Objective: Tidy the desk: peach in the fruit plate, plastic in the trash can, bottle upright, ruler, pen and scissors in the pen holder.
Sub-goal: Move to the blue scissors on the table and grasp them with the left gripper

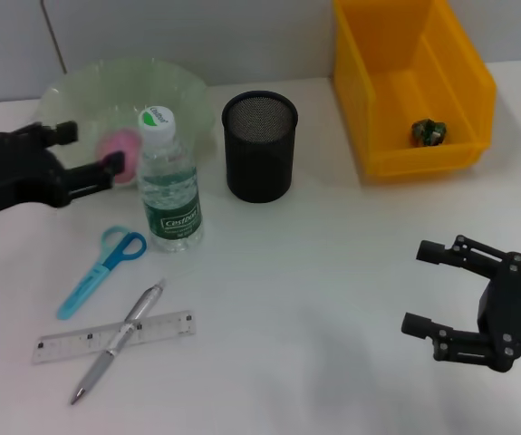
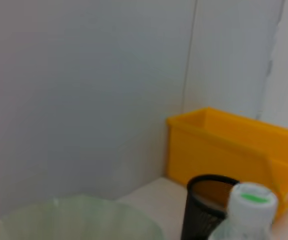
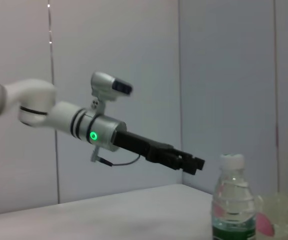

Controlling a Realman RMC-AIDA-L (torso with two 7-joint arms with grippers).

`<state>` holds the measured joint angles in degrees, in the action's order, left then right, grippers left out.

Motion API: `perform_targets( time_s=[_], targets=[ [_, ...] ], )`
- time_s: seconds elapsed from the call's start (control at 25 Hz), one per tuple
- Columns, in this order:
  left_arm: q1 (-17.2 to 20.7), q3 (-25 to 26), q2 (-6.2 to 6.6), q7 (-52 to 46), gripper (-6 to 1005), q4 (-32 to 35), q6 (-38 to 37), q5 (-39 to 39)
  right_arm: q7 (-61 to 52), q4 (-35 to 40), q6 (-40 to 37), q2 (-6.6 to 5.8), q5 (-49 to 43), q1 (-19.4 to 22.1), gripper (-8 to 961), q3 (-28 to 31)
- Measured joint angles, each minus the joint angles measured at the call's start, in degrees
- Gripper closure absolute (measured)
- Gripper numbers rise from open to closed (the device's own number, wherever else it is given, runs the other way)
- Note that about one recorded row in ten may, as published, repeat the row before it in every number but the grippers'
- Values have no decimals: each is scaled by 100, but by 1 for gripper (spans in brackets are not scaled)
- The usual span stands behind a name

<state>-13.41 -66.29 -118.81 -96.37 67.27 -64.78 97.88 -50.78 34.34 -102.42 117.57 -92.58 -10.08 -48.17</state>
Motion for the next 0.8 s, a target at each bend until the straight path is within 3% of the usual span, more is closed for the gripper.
perform_targets(
  time_s=[0.08, 0.16, 0.2, 0.28, 0.36, 0.44, 0.56, 0.6, 0.64, 0.8],
  targets=[
    [560, -1217, 54, -1196, 193, 1189, 691, 266, 1, -6, -20, 0, -6, 12, 116, 60],
    [593, -1268, 56, -1361, 196, 1283, 697, 375, 1, -10, -22, 0, -6, 13, 116, 62],
    [826, -1386, 44, -2192, 198, 1912, 597, 1091, 2, -14, -23, 0, -6, 13, 116, 62],
    [996, -1475, 30, -2779, 201, 2347, 497, 1779, 3, -21, -22, 1, -6, 6, 116, 62],
    [996, -1475, 30, -2779, 201, 2347, 497, 1779, 3, -22, -22, 1, -6, -3, 116, 62],
    [1210, -1847, 24, -4205, 201, 3016, 337, 3194, 3, -24, -20, 2, -8, -11, 116, 59],
    [1210, -1847, 24, -4205, 201, 3016, 337, 3194, 23, -24, -12, 2, -12, -8, 116, 33],
    [1225, -1923, 24, -4605, 201, 3157, 237, 3601, 35, -24, -8, 2, -13, -3, 116, 22],
    [981, -1869, 24, -5300, 201, 3238, -266, 4265, 43, -24, 1, 2, -14, 6, 116, 22],
    [673, -1863, 22, -5761, 200, 3233, -594, 4797, 50, -72, 14, 2, -15, 14, 117, 34]
  ],
)
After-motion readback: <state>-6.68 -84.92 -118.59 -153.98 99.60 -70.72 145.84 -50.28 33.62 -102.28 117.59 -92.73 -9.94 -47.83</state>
